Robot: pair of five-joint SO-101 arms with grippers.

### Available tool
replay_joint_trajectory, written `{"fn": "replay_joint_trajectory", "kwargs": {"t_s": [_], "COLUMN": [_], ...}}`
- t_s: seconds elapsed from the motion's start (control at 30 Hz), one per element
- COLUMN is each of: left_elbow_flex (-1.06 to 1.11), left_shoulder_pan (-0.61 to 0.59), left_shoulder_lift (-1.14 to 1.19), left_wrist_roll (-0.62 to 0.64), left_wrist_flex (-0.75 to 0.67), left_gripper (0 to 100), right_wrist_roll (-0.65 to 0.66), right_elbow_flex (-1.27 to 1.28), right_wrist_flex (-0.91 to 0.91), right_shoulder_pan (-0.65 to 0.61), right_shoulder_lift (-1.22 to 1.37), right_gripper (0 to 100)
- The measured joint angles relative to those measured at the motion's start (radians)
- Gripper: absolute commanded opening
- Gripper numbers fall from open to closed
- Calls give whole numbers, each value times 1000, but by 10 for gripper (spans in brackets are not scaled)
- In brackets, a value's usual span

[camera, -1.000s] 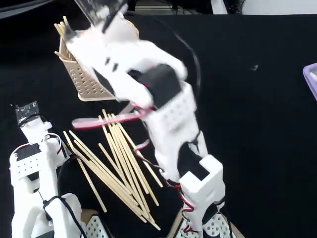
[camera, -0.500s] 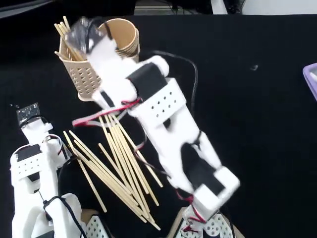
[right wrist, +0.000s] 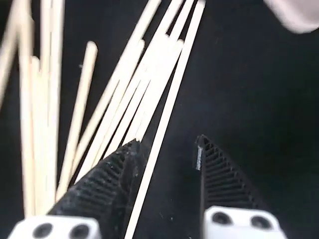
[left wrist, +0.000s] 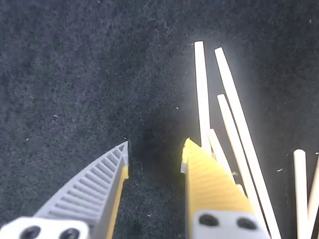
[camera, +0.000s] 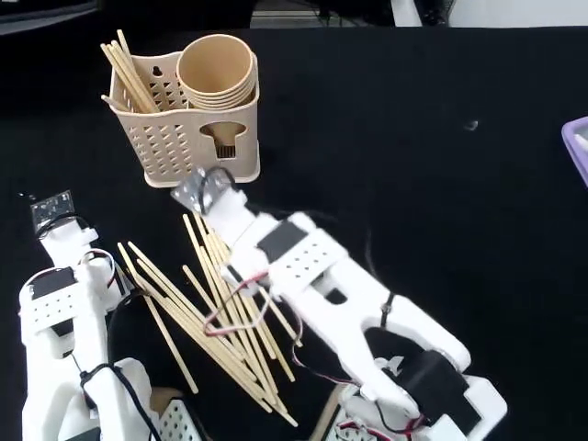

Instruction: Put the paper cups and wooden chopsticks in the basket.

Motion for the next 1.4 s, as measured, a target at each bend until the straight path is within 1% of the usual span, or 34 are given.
{"fn": "replay_joint_trajectory", "kwargs": {"t_s": [0.1, 0.23, 0.43, 0.6, 0.67, 0.77, 0.83, 0.93, 1.03, 1.13, 1.23, 1.33, 1.4], "left_elbow_flex": [0, 0, 0, 0, 0, 0, 0, 0, 0, 0, 0, 0, 0], "left_shoulder_pan": [0, 0, 0, 0, 0, 0, 0, 0, 0, 0, 0, 0, 0], "left_shoulder_lift": [0, 0, 0, 0, 0, 0, 0, 0, 0, 0, 0, 0, 0], "left_wrist_roll": [0, 0, 0, 0, 0, 0, 0, 0, 0, 0, 0, 0, 0], "left_wrist_flex": [0, 0, 0, 0, 0, 0, 0, 0, 0, 0, 0, 0, 0], "left_gripper": [173, 173, 173, 173, 173, 173, 173, 173, 173, 173, 173, 173, 173], "right_wrist_roll": [0, 0, 2, 2, 2, 0, 0, -26, -37, -37, -37, -35, -32], "right_elbow_flex": [54, 52, -83, -147, -167, -216, -229, -226, -166, -66, -11, -8, -8], "right_wrist_flex": [-75, -135, -115, -107, -83, 5, 63, 83, 31, -68, -143, -152, -152], "right_shoulder_pan": [-5, -5, -2, 0, 0, -2, -2, -2, -18, -52, -51, -48, -17], "right_shoulder_lift": [32, 164, 334, 393, 396, 396, 359, 279, 242, 242, 242, 242, 242], "right_gripper": [185, 185, 185, 185, 185, 185, 185, 185, 185, 185, 185, 185, 185]}}
